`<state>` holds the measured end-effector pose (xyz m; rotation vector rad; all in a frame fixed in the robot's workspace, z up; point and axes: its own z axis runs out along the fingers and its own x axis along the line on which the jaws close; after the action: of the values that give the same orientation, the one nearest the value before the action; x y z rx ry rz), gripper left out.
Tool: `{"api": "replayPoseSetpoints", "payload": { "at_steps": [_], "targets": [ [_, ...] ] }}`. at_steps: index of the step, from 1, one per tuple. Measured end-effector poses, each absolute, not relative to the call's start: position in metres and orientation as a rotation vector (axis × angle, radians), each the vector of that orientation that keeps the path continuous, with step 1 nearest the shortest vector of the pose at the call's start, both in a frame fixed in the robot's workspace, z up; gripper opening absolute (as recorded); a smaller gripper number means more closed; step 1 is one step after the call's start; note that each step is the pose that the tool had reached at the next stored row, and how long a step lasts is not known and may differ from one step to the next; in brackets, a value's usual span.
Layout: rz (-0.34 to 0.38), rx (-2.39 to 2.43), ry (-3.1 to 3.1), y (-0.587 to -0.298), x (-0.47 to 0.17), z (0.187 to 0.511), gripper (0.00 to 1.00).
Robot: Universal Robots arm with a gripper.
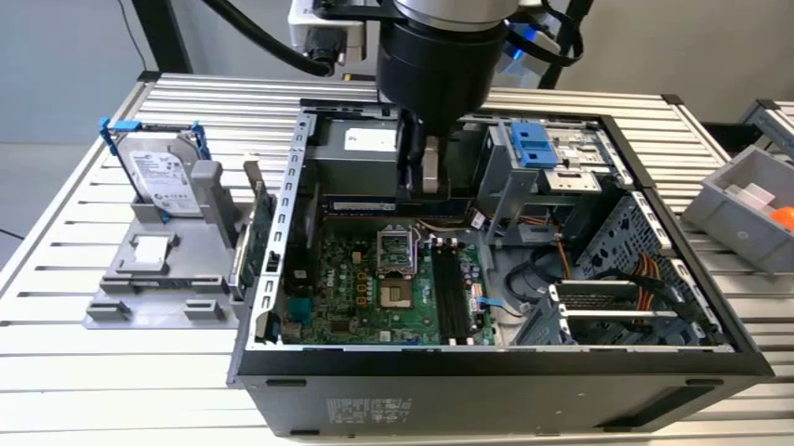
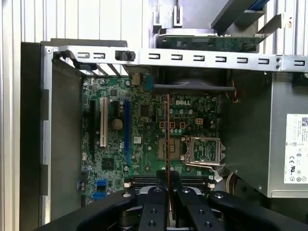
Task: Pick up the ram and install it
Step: 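Pick up the ram and move it above insertion slot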
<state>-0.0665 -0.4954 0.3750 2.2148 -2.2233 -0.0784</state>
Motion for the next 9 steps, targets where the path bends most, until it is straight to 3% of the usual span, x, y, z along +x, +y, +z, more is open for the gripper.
{"api": "replayPoseSetpoints", "payload": {
  "at_steps": [9],
  "targets": [
    [-0.078,2.214,-2.224,-0.495,-0.047,0.375,0.0]
  ]
}}
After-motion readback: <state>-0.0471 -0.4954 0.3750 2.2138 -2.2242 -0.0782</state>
